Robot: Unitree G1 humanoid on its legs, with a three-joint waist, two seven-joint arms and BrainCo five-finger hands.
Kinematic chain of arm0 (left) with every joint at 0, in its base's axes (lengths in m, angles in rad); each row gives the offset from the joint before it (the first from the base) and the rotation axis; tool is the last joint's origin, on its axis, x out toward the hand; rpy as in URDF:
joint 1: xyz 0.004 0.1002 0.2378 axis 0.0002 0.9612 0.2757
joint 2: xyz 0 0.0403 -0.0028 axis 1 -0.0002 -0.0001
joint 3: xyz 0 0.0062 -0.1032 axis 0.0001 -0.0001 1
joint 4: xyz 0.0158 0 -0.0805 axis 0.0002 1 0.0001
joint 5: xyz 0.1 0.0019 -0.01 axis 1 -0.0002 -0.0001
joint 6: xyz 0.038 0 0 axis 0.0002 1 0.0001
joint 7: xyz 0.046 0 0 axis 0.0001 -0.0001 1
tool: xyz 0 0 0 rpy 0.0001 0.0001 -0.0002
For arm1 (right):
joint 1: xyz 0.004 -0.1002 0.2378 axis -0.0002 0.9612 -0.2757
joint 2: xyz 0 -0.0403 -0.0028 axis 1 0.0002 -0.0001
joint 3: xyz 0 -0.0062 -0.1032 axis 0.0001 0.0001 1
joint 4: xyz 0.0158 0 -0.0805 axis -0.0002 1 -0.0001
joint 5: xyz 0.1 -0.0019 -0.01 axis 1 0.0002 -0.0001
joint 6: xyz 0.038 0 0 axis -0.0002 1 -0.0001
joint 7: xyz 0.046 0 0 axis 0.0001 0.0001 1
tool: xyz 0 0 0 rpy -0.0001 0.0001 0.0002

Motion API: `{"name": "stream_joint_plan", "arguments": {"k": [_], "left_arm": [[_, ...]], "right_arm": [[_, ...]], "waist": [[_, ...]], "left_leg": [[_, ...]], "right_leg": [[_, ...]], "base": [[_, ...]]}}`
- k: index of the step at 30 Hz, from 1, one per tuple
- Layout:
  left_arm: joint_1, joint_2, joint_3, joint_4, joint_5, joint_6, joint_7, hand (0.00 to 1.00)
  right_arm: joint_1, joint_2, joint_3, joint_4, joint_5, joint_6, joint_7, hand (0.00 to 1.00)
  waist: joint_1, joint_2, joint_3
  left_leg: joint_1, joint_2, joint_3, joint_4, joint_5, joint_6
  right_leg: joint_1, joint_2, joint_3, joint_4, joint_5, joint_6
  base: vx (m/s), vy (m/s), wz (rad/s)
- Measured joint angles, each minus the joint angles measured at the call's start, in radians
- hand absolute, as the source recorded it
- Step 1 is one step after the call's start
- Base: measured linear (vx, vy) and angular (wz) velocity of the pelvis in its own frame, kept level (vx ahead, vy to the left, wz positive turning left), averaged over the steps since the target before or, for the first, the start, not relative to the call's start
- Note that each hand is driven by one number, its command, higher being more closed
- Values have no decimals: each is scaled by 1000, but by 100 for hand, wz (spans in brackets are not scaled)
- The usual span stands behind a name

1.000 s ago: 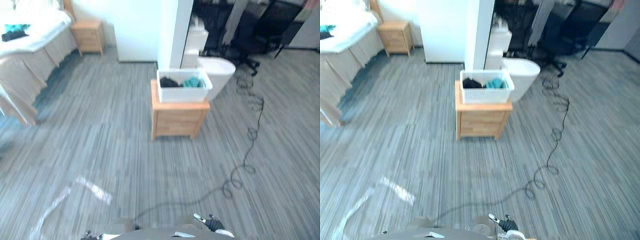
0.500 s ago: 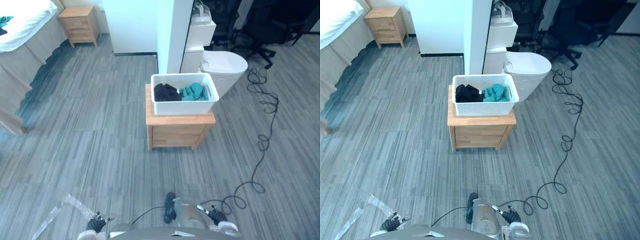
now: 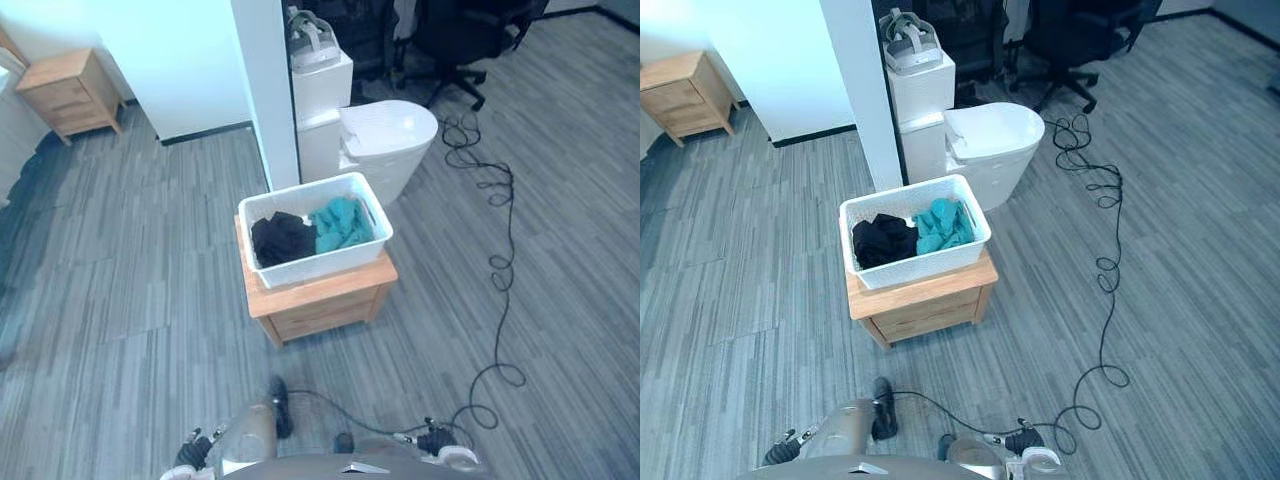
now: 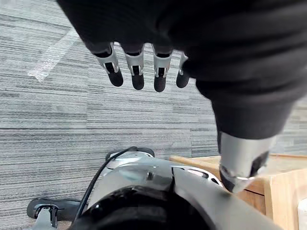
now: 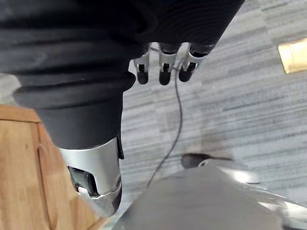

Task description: Pick up the laundry basket with both hands and put the clothes into the washing machine.

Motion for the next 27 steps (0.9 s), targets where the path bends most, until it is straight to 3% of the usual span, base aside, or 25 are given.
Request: {"name": "stream_joint_plan", "arguments": {"k": [1,3,5,6,8,11,13,14,15,16,17,19,22,26,27], "left_arm": [[-12,20,0,6,0,0,-4,0],[-12,30,-2,6,0,-8,-6,0],[-12,33,-7,12,1,-7,-7,0],[-12,41,-17,16,1,-7,-11,0],[-12,54,-43,26,2,-7,-16,0],[-10,57,-37,38,3,-7,-15,0],[-8,57,-35,39,3,-7,-13,0],[0,58,-20,36,-1,-8,-12,0],[12,64,8,32,-11,-10,-9,0],[21,67,25,23,-17,-10,-4,0],[31,60,54,6,-31,-9,7,0],[83,2,118,-115,-82,-14,8,0],[129,-46,155,-353,-171,-28,3,0],[128,-47,165,-737,-298,-52,22,0],[124,-46,165,-873,-326,-62,41,0]], "right_arm": [[3,19,-3,-5,0,0,-5,0],[3,31,-11,-7,0,-1,-11,0],[8,33,-15,-9,0,-3,-10,0],[9,38,-33,-13,1,-8,-10,0],[9,43,-43,-21,1,-20,-10,0],[10,45,-54,-30,10,-21,-13,0],[12,48,-58,-47,19,-21,-14,0],[18,56,-58,-63,27,-21,-23,0],[43,68,-62,-88,47,-21,-37,0],[55,81,-70,-110,52,-21,-40,0],[82,92,-79,-152,57,-21,-44,0],[165,91,-102,-337,80,-24,-59,0],[252,109,-144,-564,89,-45,-62,0],[251,119,-220,-823,126,-75,-87,0],[230,121,-235,-904,141,-90,-108,0]], "waist": [[-4,-32,0],[0,-53,-5],[1,-57,-6],[-2,-65,-5],[-9,-73,-5],[-9,-68,-14],[-11,-67,-16],[-14,-75,-21],[-10,-106,-34],[-7,-126,-43],[-6,-129,-50],[-9,-99,-63],[-8,-74,-69],[-9,-86,-35],[-8,-101,-5]], "left_leg": [[19,-37,6,1,-17,38],[67,-70,15,-23,-54,60],[123,-96,19,-46,-79,69],[160,-113,21,-59,-92,81],[211,-129,16,-81,-112,83],[248,-113,9,-101,-143,58],[247,-86,3,-93,-153,45],[241,-70,-1,-82,-157,21],[236,-77,0,-82,-160,7],[232,-84,1,-79,-163,-2],[222,-76,-2,-66,-169,-13],[199,-31,-12,-69,-163,-29],[152,1,-31,-66,-149,-51],[82,21,-68,-24,-150,-56],[59,24,-70,-5,-158,-57]], "right_leg": [[-1,-39,-4,50,-38,22],[-21,-74,-7,152,-62,56],[-79,-101,-7,352,-73,74],[-146,-124,-7,537,-64,85],[-213,-168,-31,690,-86,83],[-261,-232,-94,571,-117,79],[-277,-229,-106,484,-110,74],[-270,-222,-115,376,-60,66],[-268,-234,-113,275,35,67],[-268,-244,-114,237,89,67],[-262,-244,-119,212,73,91],[-260,-199,-149,159,79,72],[-289,-168,-182,146,85,60],[-310,-159,-223,147,90,52],[-321,-158,-225,147,92,46]], "base": [[432,221,-5],[357,198,-5],[287,180,-6],[169,110,4],[160,94,8],[71,22,-2],[77,-82,3],[86,-127,7],[131,-210,5],[113,-208,1],[158,-266,1],[165,-236,4],[137,-157,17],[27,-93,26],[-94,-12,7]]}}
